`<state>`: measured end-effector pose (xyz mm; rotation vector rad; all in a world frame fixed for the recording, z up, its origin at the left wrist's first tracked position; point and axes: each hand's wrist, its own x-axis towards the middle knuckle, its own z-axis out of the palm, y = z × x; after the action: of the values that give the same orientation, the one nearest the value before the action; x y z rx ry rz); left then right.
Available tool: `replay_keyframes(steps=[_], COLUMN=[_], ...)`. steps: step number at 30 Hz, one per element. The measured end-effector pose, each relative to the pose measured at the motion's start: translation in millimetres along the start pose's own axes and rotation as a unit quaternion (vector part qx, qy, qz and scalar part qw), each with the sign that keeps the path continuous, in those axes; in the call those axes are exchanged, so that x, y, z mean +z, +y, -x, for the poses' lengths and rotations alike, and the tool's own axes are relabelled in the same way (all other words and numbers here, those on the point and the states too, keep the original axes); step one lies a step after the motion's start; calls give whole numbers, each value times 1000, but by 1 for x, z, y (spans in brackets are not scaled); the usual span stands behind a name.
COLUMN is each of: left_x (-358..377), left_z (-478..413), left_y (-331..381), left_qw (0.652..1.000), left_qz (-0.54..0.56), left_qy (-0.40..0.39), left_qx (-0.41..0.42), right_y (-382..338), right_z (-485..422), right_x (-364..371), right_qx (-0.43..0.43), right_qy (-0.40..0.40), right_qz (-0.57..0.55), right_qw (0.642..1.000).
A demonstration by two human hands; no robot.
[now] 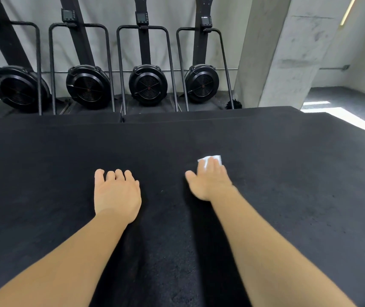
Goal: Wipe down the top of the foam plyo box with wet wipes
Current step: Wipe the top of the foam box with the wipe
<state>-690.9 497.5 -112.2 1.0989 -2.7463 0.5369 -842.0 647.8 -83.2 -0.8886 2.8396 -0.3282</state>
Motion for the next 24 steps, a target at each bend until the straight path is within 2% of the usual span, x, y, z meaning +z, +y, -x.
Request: replay_keyframes(steps=[3, 6, 8, 11, 14, 18, 24], left_x=[0, -1, -1, 0, 1, 0, -2], left_z=[0, 0, 0, 0, 0, 1, 1], left_y=[1, 0, 0, 0, 0, 0, 2], left_qw=[1000, 1000, 1000, 1000, 1000, 1000, 1000], left_qz=[3, 1, -3, -6, -6, -7, -9], left_qy=[1, 0, 1, 6, 7, -1, -3], left_qx=[-1, 2, 4, 2, 5, 7, 4], right_y=[-49, -76, -76, -49, -3, 48, 70], right_z=[15, 17, 12, -2, -22, -43, -58], right_x=[20, 32, 31, 22, 5, -12, -20], right_qx=[-78, -126, -162, -193, -129, -51, 57], right_qy=[-5, -53, -75, -45, -21, -25, -34], right_qz=[35, 56, 47, -15, -53, -37, -68], right_qw=[996, 989, 983, 980, 990, 998, 995])
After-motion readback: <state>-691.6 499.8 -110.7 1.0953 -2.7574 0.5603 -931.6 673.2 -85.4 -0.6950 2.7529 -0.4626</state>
